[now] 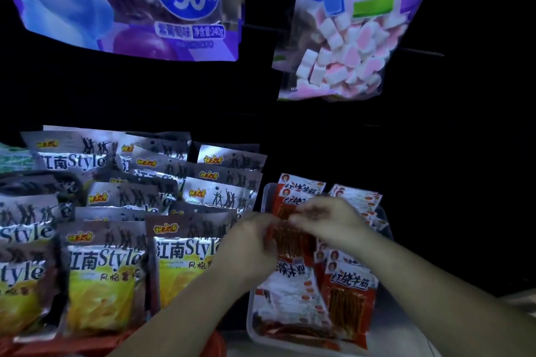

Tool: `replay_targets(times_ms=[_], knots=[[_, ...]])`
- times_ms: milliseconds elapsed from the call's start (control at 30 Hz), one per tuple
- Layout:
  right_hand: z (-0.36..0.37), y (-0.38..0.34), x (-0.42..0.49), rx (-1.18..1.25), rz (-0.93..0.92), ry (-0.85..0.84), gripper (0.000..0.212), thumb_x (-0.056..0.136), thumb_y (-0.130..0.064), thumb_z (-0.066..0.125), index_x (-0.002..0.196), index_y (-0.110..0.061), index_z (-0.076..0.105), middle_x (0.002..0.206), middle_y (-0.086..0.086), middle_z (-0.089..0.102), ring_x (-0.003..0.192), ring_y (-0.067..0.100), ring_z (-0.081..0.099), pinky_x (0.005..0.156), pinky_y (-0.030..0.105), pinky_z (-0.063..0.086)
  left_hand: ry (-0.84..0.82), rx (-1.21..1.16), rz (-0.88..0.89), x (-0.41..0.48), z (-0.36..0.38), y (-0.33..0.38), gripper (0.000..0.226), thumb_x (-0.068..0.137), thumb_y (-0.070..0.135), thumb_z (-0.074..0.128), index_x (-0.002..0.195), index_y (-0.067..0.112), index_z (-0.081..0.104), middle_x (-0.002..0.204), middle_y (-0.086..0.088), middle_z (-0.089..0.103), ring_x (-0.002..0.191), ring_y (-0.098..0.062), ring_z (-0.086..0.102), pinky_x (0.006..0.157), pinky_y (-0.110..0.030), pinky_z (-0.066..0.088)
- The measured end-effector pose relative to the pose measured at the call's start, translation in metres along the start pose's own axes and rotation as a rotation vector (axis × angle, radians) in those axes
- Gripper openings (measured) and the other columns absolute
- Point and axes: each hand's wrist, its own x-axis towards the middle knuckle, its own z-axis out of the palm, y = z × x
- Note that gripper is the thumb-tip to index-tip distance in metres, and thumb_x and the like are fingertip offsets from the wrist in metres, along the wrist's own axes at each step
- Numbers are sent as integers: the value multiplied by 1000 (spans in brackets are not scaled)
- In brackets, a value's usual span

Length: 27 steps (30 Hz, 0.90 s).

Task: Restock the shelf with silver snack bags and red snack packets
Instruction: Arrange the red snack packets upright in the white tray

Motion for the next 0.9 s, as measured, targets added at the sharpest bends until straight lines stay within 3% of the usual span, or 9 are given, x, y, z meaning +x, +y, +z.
replay_targets(times_ms=[100,233,300,367,433,567,667,767,900], knots=[[1,13,30,-287,-24,249,38,101,-34,65,137,-28,58,132,0,61,112,21,61,98,42,53,1,6,-32,17,4,-2,35,90,10,53,115,27,71,103,8,68,87,-11,67,74,-30,60],[15,27,55,-523,30,266,53,97,-39,69,146,-31,52,140,4,56,122,29,57,99,42,52,50,-25,-54,30,9,-8,32,91,9,54,112,23,72,98,8,70,83,-11,69,72,-32,61],[22,36,61,-563,-13,321,42,95,-38,71,135,-28,62,132,1,59,123,28,53,97,39,48,43,-55,-66,31,15,-12,33,93,10,54,119,22,71,106,5,71,87,-11,69,76,-29,61],[26,44,64,-578,-82,430,17,93,-32,74,108,-23,72,112,2,61,110,29,55,87,37,43,43,-79,-56,29,20,-18,36,94,10,53,123,23,70,117,5,68,97,-8,68,82,-27,60],[27,51,65,-597,-126,488,9,92,-29,76,91,-21,73,99,2,61,101,30,56,86,39,42,54,-119,-45,26,22,-23,36,94,9,53,121,26,71,118,7,66,102,-5,67,83,-28,61],[23,52,59,-627,-285,541,8,85,-16,81,92,-20,80,92,0,64,94,32,61,83,41,44,55,-222,-49,18,21,-29,36,90,11,53,116,27,72,111,7,67,99,-4,66,81,-35,61],[9,39,53,-664,-374,567,18,84,-13,82,99,-23,82,95,-1,67,95,33,63,80,44,50,66,-221,-44,13,17,-28,34,91,12,55,117,27,70,111,9,65,100,-4,65,83,-33,59],[-13,11,38,-608,-422,565,17,92,-18,75,107,-23,81,104,1,72,102,33,66,85,48,55,130,-247,-27,7,5,-18,36,94,13,56,119,38,64,114,17,61,100,-8,64,83,-31,57],[-48,-52,-5,-313,-294,322,19,101,-26,65,119,-25,72,112,-3,72,104,19,66,92,43,55,243,-296,7,-6,-26,13,47,97,20,65,136,42,51,131,31,48,125,-5,52,105,-34,50]])
